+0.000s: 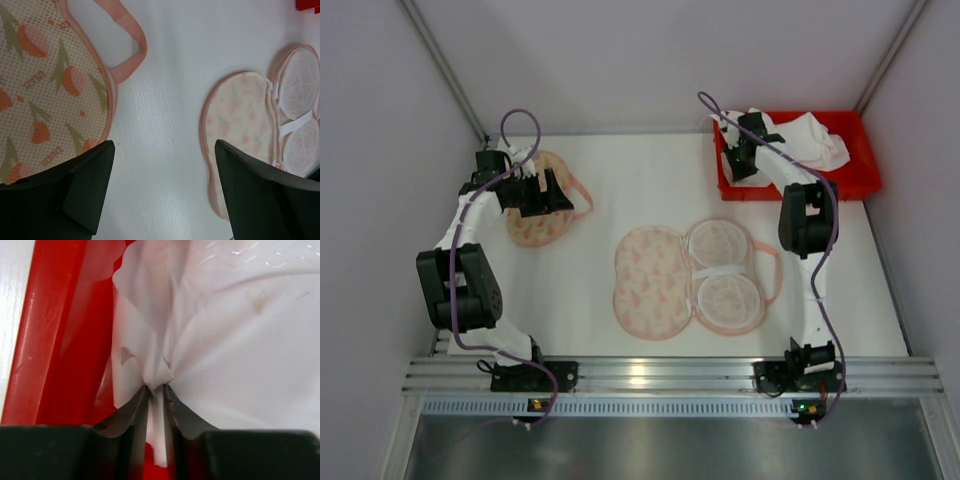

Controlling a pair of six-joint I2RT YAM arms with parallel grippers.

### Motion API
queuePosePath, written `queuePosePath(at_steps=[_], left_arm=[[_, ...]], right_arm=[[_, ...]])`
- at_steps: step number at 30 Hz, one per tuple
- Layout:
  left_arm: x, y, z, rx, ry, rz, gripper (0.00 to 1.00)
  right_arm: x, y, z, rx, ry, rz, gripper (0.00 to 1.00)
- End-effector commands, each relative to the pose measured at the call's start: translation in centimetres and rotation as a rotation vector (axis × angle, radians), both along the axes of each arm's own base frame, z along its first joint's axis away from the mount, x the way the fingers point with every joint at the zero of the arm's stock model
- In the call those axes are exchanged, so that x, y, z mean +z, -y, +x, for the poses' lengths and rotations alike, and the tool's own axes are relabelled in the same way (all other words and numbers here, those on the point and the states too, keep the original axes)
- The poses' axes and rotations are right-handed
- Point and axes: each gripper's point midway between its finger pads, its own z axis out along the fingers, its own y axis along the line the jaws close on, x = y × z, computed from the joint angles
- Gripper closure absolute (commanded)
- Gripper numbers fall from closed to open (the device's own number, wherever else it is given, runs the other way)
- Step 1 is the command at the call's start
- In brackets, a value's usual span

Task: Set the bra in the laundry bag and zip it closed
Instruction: Pick up the bra from the bin.

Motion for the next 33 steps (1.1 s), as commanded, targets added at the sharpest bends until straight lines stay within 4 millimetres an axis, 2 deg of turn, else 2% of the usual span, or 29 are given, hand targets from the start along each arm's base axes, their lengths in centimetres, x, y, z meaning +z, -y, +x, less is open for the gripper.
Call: queuePosePath(at_steps=[1, 2, 3, 4, 7, 8, 10, 11, 13, 14, 15, 16, 21, 25, 26, 28, 29, 30, 31, 32, 33], left_arm=[[0.9, 0.0, 0.1, -0.005, 0.032, 0.002, 0.13], [1.0, 0.0, 0.2, -0.005, 0.034, 0.002, 0.13], [1.0, 0.0, 0.2, -0.005, 0.034, 0.002, 0.13], [1.1, 0.1, 0.1, -0.008, 0.036, 0.000, 0.13], [1.1, 0.1, 0.1, -0.008, 0.037, -0.002, 0.13], [1.1, 0.2, 0.1, -0.010, 0.036, -0.002, 0.13], [1.3, 0.2, 0.1, -0.010, 0.041, -0.004, 0.13], [1.3, 0.2, 0.1, -0.013, 0.043, -0.007, 0.13], [1.6, 0.3, 0.1, -0.016, 0.048, -0.009, 0.13], [1.7, 0.3, 0.1, -0.018, 0.051, -0.011, 0.13], [1.7, 0.3, 0.2, -0.017, 0.051, -0.011, 0.13], [1.8, 0.3, 0.2, -0.017, 0.052, -0.013, 0.13], [1.9, 0.4, 0.3, -0.020, 0.054, -0.022, 0.13], [2.1, 0.5, 0.3, -0.023, 0.057, -0.028, 0.13], [2.1, 0.6, 0.3, -0.027, 0.059, -0.027, 0.13], [2.3, 0.6, 0.3, -0.033, 0.068, -0.027, 0.13], [2.5, 0.7, 0.2, -0.035, 0.073, -0.025, 0.13], [2.6, 0.7, 0.2, -0.036, 0.077, -0.024, 0.13], [2.7, 0.7, 0.2, -0.037, 0.078, -0.025, 0.13], [2.8, 0.7, 0.2, -0.040, 0.083, -0.026, 0.13], [3.1, 0.7, 0.2, -0.042, 0.093, -0.022, 0.13]], right_arm=[[-3.6, 0.2, -2.3, 0.007, -0.148, 0.024, 0.85], [-3.9, -0.3, -2.9, 0.013, -0.180, 0.062, 0.90], [-3.9, 0.1, -3.1, 0.005, -0.190, 0.076, 1.00], [-3.8, 0.2, -3.2, 0.001, -0.193, 0.085, 1.00], [-1.8, 0.4, -3.1, -0.003, -0.155, 0.129, 1.00], [0.3, 0.1, -3.0, 0.000, -0.116, 0.159, 1.00], [2.5, 0.5, -2.5, -0.009, -0.065, 0.195, 1.00], [5.1, 0.3, -2.3, -0.008, -0.019, 0.231, 1.00], [8.0, 0.8, -1.6, -0.022, 0.047, 0.280, 1.00], [10.6, 0.9, -1.6, -0.024, 0.093, 0.316, 1.00], [11.9, 1.5, -1.3, -0.035, 0.123, 0.327, 1.00], [14.0, 1.5, -1.2, -0.026, 0.166, 0.347, 1.00], [17.3, 2.3, -1.4, -0.028, 0.224, 0.397, 1.00], [19.0, 1.6, -2.2, -0.001, 0.235, 0.435, 1.00], [20.3, 1.3, -2.5, 0.016, 0.254, 0.446, 1.00], [21.5, 1.2, -3.2, 0.032, 0.262, 0.453, 1.00], [23.2, 0.9, -3.7, 0.056, 0.287, 0.463, 1.00], [24.0, 2.6, -4.0, 0.032, 0.297, 0.465, 1.00], [24.7, 2.5, -4.4, 0.043, 0.303, 0.470, 1.00], [26.3, 2.4, -5.2, 0.073, 0.330, 0.477, 1.00], [26.7, 2.5, -6.0, 0.081, 0.324, 0.476, 1.00]])
